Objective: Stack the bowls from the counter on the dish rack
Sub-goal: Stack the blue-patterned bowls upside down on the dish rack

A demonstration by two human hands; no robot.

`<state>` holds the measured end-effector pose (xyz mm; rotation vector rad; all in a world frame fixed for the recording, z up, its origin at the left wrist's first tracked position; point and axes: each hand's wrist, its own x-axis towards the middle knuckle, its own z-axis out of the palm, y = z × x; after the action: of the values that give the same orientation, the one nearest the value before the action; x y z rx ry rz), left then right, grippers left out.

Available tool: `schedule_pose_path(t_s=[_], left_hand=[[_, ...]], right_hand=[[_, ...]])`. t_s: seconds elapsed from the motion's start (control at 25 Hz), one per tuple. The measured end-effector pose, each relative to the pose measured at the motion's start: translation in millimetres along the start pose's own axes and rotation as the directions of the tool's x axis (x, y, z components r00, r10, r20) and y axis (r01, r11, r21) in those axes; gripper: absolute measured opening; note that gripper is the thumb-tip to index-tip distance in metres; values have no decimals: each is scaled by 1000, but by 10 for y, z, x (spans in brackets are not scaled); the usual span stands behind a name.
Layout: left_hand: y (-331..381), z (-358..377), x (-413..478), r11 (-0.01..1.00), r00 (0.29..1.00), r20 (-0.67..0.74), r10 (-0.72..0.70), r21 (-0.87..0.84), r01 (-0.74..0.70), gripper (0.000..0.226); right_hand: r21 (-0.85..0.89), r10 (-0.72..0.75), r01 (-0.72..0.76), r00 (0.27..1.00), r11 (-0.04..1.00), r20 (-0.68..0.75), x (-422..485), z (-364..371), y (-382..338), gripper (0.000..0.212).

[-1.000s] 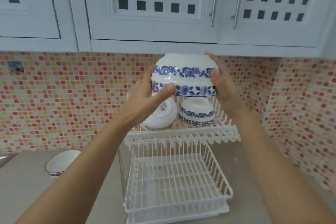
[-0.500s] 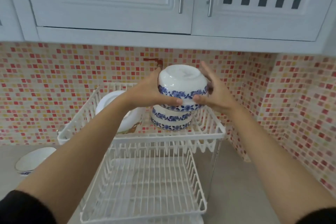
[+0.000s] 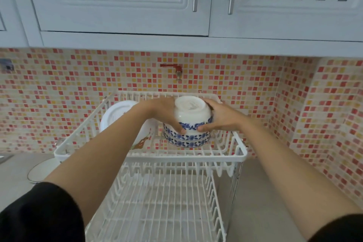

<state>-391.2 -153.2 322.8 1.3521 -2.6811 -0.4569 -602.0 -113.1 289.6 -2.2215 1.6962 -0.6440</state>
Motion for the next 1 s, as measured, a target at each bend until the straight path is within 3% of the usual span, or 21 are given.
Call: schedule_pose_path(t_s=[0.08,0.24,0.52,0.72,1.0], left_hand=[[-26,49,50,997,998,34,-50,59,48,91],[-35,100,155,975,989,45,-139,179,129,125],[96,43,203,929,988,19,-153,345,137,116],[95,58,210,933,994,39,-107,348,87,98],[103,108,107,925,998,-4,-61,374,58,109]], right_hand=[[-80,16,-14,1000,997,25,36,7,-8,106],[-170,22,-10,997,985,69,75,21,5,101],[-163,65,-49,993,985,96,102,-9,-11,95],[-195,155,-126,977,973,143,147,-44,-27,97],[-279,204,-171,975,945,92,86,-41,-114,108]])
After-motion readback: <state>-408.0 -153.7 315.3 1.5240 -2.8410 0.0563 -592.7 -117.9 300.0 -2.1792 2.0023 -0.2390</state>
